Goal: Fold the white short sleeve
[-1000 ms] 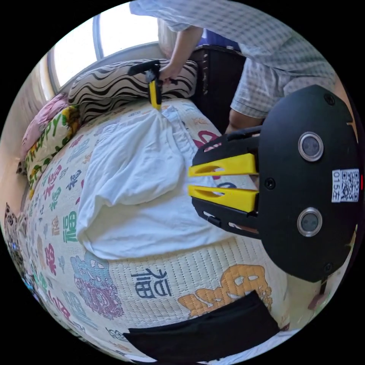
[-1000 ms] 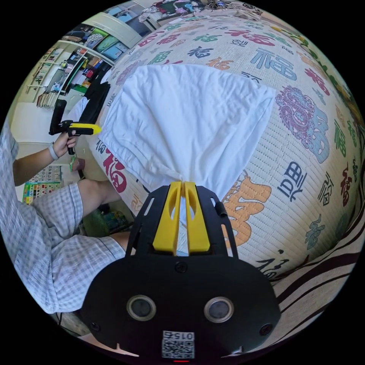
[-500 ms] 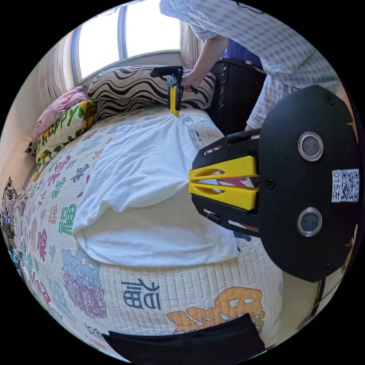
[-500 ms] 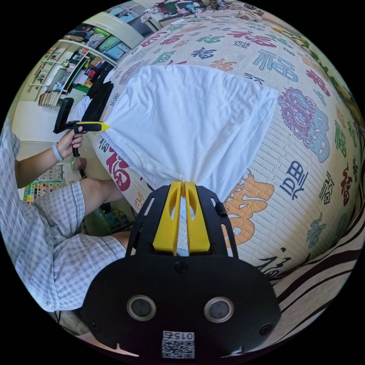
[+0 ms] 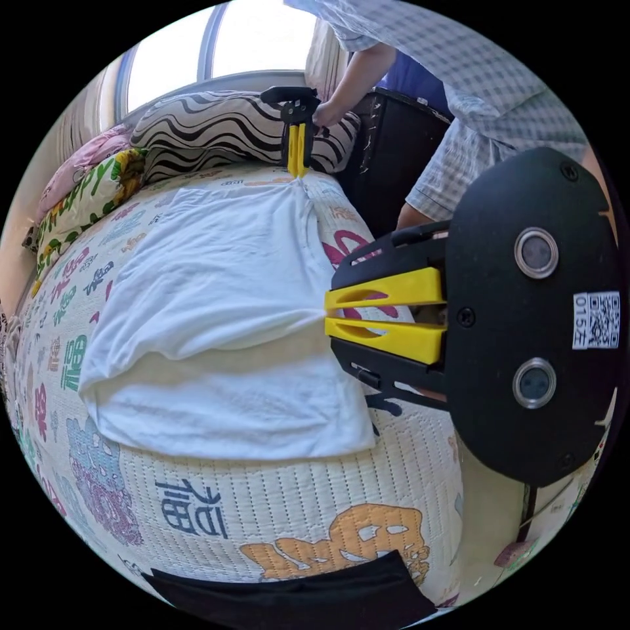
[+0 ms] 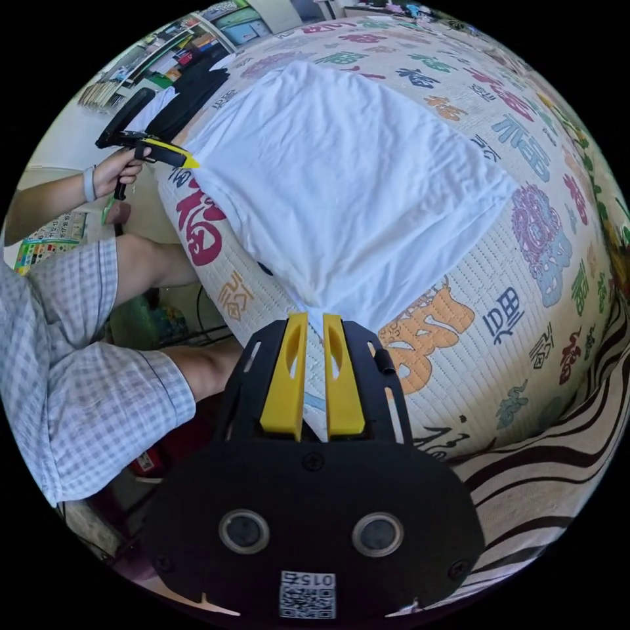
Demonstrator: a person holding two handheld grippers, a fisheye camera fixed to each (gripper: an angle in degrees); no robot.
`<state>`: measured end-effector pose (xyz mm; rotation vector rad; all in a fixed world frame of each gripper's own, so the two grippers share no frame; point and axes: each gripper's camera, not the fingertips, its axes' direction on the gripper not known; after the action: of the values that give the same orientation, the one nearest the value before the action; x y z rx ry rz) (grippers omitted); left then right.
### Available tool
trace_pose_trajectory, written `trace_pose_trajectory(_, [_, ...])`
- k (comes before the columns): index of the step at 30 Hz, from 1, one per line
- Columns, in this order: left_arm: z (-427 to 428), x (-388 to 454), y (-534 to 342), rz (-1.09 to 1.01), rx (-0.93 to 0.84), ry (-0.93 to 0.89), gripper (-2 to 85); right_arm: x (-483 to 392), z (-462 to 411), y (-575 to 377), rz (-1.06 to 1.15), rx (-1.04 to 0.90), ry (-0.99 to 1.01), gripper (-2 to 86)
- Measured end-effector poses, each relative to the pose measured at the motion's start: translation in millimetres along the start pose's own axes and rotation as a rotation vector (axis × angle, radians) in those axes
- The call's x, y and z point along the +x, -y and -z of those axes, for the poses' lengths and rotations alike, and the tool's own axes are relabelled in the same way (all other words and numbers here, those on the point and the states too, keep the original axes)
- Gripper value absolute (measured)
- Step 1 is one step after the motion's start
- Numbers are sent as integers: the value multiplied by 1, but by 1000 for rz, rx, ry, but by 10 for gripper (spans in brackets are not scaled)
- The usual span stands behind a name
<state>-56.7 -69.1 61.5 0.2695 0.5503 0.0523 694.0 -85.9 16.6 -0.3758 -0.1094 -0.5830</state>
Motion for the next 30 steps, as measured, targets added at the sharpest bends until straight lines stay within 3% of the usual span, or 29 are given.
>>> trace_pose_trajectory(7, [17, 6, 4, -51, 67, 30, 1, 11, -13, 19, -50, 111, 96, 14])
trace_pose_trajectory(10, [-6, -3, 14, -66, -56, 47, -3, 22, -53, 24, -73, -15, 150, 3])
trace_pose_trajectory(13, [-5, -13, 13, -113, -134, 13, 0, 42, -51, 11, -143, 24, 232, 1])
trace_pose_trajectory(20, [82, -55, 64, -23, 188, -16, 76, 167, 1, -24, -555, 398, 362, 50])
trace_pose_trajectory(30, [72, -100, 135, 109, 234, -107, 73, 250, -45, -6, -724, 404, 562, 73])
